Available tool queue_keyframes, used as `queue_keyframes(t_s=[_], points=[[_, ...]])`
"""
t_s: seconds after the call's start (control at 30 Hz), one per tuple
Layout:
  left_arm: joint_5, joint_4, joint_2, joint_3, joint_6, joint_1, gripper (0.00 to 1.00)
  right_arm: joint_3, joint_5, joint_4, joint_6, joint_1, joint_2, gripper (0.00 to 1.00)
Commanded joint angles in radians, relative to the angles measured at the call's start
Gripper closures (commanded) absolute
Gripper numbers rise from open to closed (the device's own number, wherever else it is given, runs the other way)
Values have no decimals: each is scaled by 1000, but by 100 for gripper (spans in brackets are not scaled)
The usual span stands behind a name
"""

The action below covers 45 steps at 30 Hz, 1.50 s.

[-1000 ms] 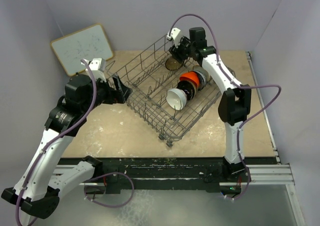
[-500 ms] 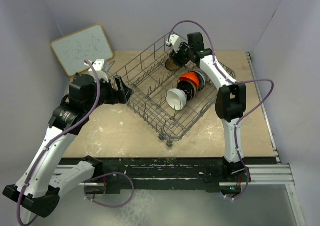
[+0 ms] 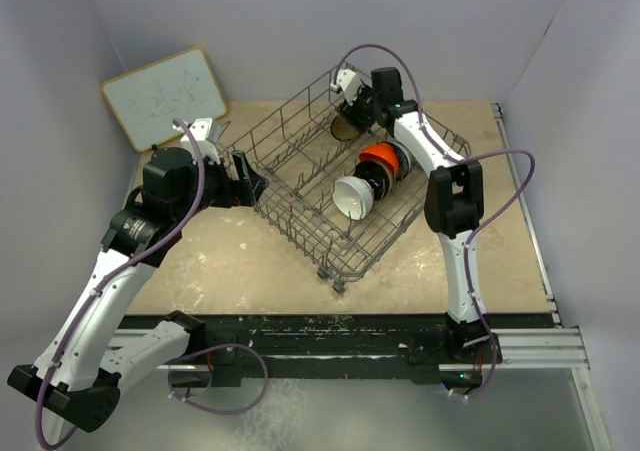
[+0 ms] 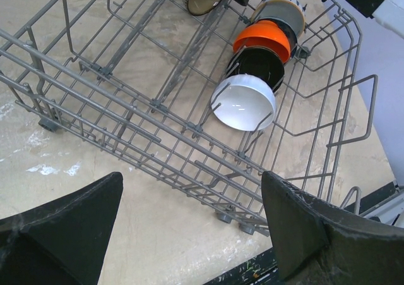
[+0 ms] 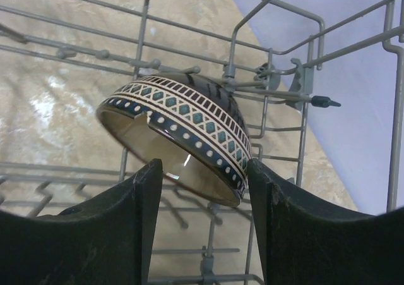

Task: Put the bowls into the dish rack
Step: Adjust the bowl in the dish rack.

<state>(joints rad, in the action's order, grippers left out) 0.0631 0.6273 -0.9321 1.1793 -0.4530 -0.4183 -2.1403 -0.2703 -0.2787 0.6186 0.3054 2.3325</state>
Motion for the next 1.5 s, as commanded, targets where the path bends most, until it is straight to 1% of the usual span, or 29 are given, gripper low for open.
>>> queue_keyframes(t_s=[0.0, 0.13, 0.2, 0.23, 0.3, 0.33, 0.37, 0.4, 0.6, 0.77, 0.9, 1.0, 1.07, 1.2, 1.33, 1.47], points=[[4, -55, 0, -8, -3, 3, 7, -19, 25, 21, -15, -5, 4, 43], [6, -60, -8, -12, -4, 2, 8, 27, 59, 93, -50, -3, -6, 51], [10, -64, -10, -13, -5, 2, 8, 58, 85, 153, -77, -2, -22, 58], [11, -67, -10, -13, -6, 1, 7, 77, 101, 185, -97, -1, -31, 65], [13, -69, -11, -13, -5, 1, 7, 111, 121, 233, -125, 0, -51, 85], [12, -69, -10, -13, -6, 2, 7, 127, 126, 258, -139, 0, -63, 92], [12, -70, -10, -15, -6, 2, 7, 144, 136, 283, -155, 2, -74, 98], [13, -70, -10, -16, -5, 2, 7, 164, 151, 313, -168, 5, -88, 100], [18, -75, 0, -25, -12, 1, 7, 260, 272, 470, -245, 24, -172, 100], [21, -75, 19, -28, -18, 2, 7, 304, 446, 561, -265, 74, -241, 100], [24, -71, 34, -27, -19, 2, 7, 297, 643, 597, -300, 139, -261, 100], [30, -72, 47, -25, -22, 2, 7, 285, 862, 660, -290, 189, -241, 100], [33, -69, 56, -26, -23, 2, 7, 245, 1004, 670, -313, 209, -216, 100], [30, -58, 74, -29, -20, 2, 7, 172, 1129, 620, -389, 217, -177, 100], [27, -51, 83, -30, -16, 2, 7, 206, 1236, 722, -357, 234, -186, 100], [27, -46, 85, -32, -10, 2, 7, 211, 1340, 818, -250, 238, -157, 100]])
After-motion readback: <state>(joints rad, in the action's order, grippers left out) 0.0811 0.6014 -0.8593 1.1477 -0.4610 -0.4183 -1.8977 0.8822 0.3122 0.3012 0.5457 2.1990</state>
